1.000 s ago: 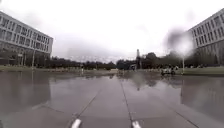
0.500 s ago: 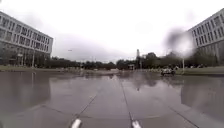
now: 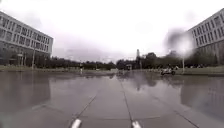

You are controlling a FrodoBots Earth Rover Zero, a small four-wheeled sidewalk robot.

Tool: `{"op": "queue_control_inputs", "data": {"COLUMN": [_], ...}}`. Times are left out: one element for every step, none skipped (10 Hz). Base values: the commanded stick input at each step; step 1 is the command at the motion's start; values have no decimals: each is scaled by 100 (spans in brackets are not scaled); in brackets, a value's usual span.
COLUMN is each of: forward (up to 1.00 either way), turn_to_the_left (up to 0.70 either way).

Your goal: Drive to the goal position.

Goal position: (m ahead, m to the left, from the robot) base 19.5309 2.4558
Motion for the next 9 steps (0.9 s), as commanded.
{"op": "queue_control_inputs", "data": {"forward": [70, 6, 6, 5, 2, -4, -60, -48, 0], "turn_to_the_left": [0, 0, 0, 0, 0, 0, 0, 0, 0]}}
